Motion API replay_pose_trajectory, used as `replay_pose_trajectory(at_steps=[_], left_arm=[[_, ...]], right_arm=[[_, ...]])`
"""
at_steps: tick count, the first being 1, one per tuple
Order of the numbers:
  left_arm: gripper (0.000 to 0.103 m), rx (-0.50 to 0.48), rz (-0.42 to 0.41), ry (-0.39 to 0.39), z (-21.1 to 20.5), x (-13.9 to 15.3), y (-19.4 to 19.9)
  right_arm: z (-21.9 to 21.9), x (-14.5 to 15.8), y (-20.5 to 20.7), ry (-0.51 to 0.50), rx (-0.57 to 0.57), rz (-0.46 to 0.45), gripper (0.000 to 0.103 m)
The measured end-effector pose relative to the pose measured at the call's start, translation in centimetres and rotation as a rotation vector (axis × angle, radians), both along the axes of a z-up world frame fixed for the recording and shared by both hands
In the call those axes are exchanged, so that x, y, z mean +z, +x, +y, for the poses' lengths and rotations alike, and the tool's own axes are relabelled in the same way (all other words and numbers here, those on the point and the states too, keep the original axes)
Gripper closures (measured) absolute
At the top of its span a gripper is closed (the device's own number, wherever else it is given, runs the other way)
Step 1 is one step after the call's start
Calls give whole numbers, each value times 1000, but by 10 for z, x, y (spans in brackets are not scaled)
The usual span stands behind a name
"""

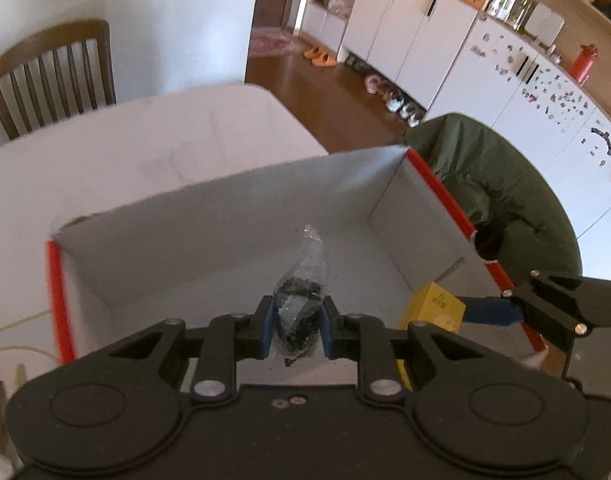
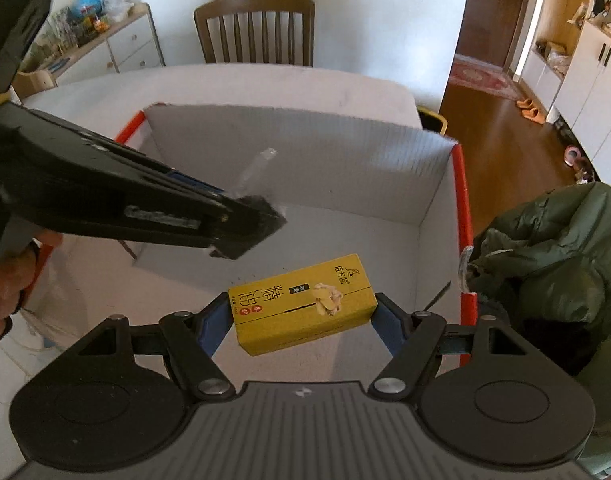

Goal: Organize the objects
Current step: 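Carry the yellow box and black bagged item into the shoebox with both tools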

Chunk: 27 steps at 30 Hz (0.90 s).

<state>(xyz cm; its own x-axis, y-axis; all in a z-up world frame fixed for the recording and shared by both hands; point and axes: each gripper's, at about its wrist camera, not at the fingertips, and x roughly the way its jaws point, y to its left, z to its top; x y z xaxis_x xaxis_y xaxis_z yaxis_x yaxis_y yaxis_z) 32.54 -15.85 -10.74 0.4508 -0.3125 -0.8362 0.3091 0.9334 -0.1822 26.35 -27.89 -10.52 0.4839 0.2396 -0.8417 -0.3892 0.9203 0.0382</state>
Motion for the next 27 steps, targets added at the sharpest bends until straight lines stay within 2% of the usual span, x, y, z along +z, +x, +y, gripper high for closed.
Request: replay_pose_trajectory(at_steps=[6,12,18,21,27], left_arm=[[81,0,46,33,-12,-19,17],[81,-13,87,53,-18,-33,22],[81,-16,124,65,-19,-41,26],[76,-20,148,80,-18,-44,27],[73,-2,153,86,-15,-42,25]], right_arm=[[2,-20,9,-10,27,78,28],[8,-31,12,-44,42,107,28],[12,-30,13,-54,51,128,28],[12,-30,14,-45,47,150,28],[11,-29,10,-40,53,163,28]])
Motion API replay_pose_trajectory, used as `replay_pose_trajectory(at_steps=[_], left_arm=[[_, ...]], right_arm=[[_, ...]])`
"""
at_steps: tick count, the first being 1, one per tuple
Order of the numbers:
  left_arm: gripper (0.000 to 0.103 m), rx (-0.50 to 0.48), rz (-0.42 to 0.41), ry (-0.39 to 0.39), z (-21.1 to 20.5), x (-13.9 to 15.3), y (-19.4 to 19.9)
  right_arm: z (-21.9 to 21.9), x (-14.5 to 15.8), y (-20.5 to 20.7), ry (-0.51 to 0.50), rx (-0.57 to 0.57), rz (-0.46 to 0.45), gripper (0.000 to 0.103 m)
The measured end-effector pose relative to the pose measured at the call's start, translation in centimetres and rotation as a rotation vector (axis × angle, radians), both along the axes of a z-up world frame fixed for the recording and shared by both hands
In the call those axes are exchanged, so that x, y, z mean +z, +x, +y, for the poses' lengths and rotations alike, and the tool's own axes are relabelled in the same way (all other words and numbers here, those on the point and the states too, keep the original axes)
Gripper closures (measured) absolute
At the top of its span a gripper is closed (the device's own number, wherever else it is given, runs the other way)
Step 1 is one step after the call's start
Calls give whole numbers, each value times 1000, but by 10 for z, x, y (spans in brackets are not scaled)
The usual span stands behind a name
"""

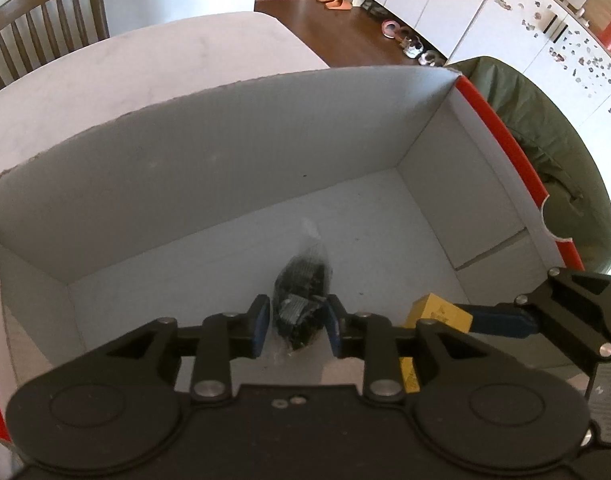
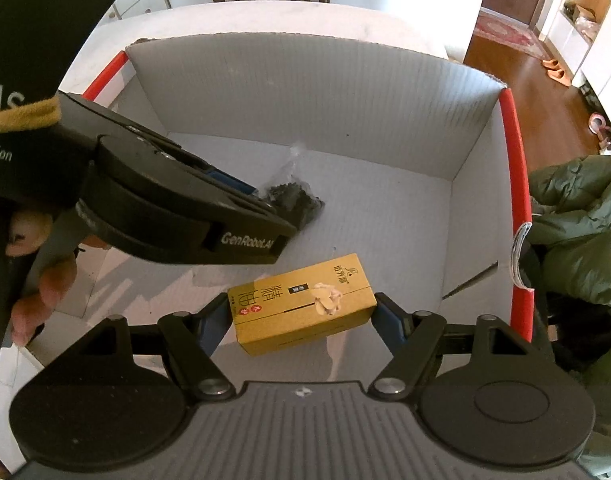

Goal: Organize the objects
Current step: 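Carry the yellow box and black bagged item into the shoebox with both tools, then open both grippers to release the items inside the shoebox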

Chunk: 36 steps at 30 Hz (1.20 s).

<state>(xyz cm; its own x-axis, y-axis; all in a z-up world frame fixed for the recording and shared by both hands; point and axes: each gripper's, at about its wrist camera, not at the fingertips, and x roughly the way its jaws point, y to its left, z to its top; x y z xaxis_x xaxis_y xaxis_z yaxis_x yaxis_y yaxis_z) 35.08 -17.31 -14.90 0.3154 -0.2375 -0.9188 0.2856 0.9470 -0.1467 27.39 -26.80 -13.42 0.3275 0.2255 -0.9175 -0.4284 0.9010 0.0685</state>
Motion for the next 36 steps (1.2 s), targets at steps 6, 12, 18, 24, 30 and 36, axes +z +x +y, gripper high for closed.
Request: replay_pose_trajectory(at_steps=[6,12,18,24,30,36], left_arm=[[64,8,-36,10,4,10,-5],[45,18,-88,17,8,25,-16],[39,18,-149,-4,8,44,-24],[36,15,-220,-23,21,62,-49],[33,28,-290,-37,28,78,-70],[27,49,-344,-55,47,96,-92]], right_arm=[[-6,5,0,16,9,-14,28],[-14,16,-5,49,-2,-40,28],[-19,28,-11,67,-26,-80,28],[-27,44,-18,105,-55,-119,28],[-28,63,-30,142,-53,-162,24],[-25,79,-45,171,-37,-209,23]])
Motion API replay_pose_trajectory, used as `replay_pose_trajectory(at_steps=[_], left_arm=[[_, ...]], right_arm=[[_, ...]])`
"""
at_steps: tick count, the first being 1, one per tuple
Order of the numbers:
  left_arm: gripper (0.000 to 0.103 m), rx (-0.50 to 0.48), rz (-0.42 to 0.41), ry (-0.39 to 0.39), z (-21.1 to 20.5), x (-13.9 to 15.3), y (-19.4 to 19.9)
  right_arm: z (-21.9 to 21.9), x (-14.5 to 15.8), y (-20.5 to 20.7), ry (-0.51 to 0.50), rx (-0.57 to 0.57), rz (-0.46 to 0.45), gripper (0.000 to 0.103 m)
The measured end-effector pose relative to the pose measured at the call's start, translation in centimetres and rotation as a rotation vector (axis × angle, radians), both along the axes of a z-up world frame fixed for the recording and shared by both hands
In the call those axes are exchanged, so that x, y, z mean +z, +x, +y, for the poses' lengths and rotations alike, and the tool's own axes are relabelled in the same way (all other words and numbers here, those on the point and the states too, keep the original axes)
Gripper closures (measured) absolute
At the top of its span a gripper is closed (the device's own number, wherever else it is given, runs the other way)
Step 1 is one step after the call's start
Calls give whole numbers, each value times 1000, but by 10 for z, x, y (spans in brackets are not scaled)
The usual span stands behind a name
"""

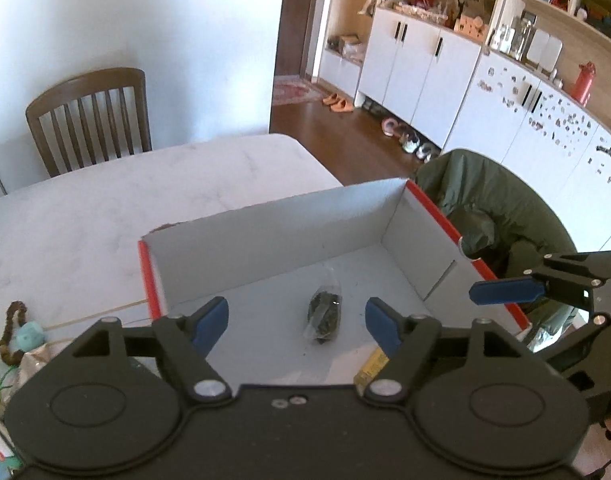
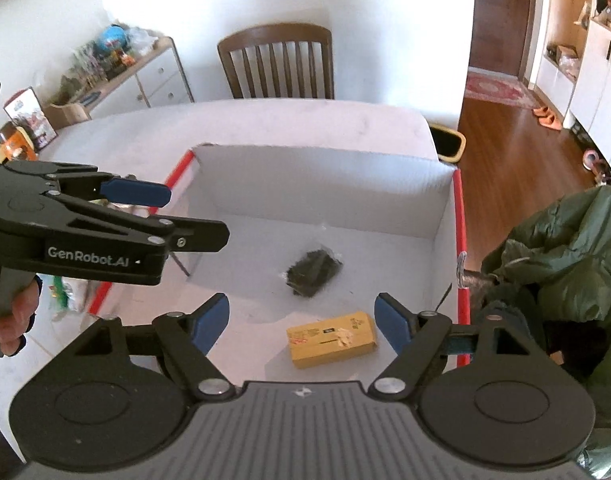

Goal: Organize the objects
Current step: 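Open both grippers to release the items inside the shoebox, then move both tools back toward the remaining items on the table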

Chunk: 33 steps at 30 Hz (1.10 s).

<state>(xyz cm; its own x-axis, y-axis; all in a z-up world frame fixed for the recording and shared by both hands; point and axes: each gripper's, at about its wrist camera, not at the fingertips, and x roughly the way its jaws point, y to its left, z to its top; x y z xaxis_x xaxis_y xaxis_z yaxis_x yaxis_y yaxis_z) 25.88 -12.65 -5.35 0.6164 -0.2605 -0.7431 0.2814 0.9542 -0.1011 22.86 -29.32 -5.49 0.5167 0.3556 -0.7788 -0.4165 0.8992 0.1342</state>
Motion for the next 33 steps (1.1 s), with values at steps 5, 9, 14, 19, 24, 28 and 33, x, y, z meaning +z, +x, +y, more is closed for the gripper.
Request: replay_pose_trajectory(at_steps=[5,9,14,19,24,28,33], left_arm=[[19,19,-36,-26,13,12,-17],[16,27,-60,-46,23,20,-30],[7,32,-91,-75,41,28,-50],[3,62,-116,-113,57,36,-64],[1,89,-147,-111,74,41,-79],[1,128,-145,-135,93,39,-88],[1,172,-135,-139,118,37,-98]], right_arm=[[0,15,-16,31,-3,-49,20],[2,23,-27,58,-16,-77,19],[9,32,-43,79,-36,-122,18],[22,41,-60,94,-42,-173,17],[39,48,-71,116,-34,-192,15],[54,51,-81,126,-31,-209,15],[76,53,-92,128,-30,-240,15]])
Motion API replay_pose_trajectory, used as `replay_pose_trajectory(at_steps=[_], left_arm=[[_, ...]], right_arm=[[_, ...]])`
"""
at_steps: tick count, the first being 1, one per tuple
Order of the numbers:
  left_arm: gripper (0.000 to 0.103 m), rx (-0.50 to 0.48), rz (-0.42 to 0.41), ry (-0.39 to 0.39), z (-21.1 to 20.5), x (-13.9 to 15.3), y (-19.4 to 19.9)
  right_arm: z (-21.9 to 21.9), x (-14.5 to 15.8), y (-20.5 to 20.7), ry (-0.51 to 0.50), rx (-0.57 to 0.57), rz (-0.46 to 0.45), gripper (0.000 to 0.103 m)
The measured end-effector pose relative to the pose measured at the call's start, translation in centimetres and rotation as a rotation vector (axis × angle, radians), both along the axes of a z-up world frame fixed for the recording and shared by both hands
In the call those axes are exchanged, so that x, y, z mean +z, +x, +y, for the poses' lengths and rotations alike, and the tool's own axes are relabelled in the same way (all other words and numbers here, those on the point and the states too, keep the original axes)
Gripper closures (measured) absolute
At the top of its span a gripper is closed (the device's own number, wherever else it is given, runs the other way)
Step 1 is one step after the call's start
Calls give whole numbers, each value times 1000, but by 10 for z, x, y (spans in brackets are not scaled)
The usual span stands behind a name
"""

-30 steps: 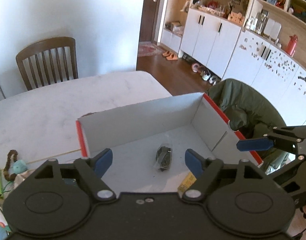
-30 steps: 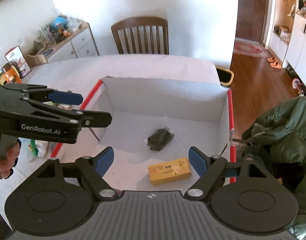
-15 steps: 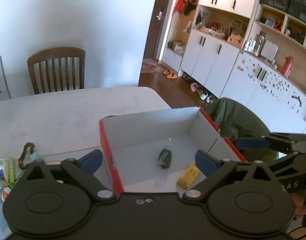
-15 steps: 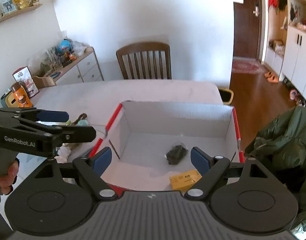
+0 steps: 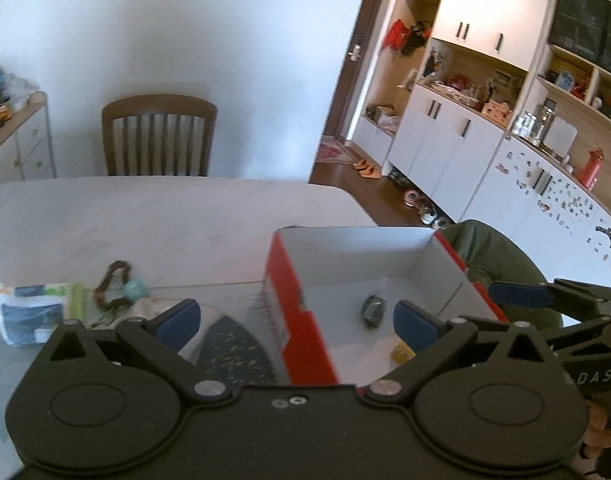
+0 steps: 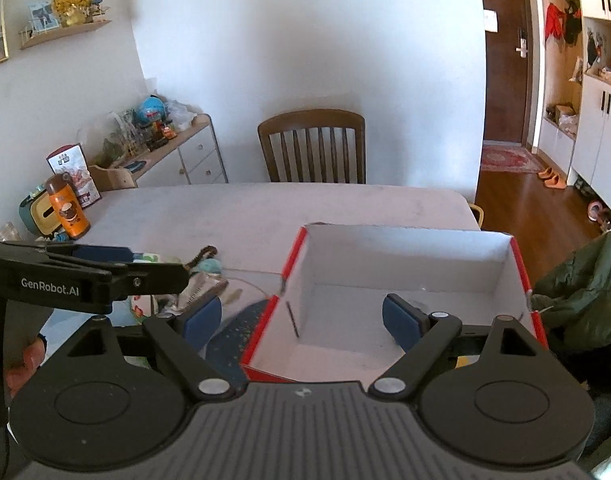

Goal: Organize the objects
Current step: 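Move both tools back toward the remaining items on the table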

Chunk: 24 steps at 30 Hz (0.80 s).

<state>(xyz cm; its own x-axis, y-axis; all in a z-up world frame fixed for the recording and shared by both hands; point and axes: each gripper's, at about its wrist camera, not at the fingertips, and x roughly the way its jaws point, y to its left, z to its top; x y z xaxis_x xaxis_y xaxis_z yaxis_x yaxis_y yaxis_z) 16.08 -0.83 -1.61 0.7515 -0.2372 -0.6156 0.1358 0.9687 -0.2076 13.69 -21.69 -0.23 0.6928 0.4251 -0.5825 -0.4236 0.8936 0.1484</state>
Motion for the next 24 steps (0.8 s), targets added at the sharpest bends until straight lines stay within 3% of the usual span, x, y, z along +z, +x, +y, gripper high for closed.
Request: replay_pose_trajectory(at_steps=[11,20,24], left_arm=[[0,113,-55,6,56,-7,-23],[0,220,-36,-6,121,-21,-31],[0,266,-45,29,147,-22,-28]], right_arm=[[48,1,-16,4,11,-23,12],[83,-4,-18,5,0,11,4],[103,-10,-18,-8,3,24,4]])
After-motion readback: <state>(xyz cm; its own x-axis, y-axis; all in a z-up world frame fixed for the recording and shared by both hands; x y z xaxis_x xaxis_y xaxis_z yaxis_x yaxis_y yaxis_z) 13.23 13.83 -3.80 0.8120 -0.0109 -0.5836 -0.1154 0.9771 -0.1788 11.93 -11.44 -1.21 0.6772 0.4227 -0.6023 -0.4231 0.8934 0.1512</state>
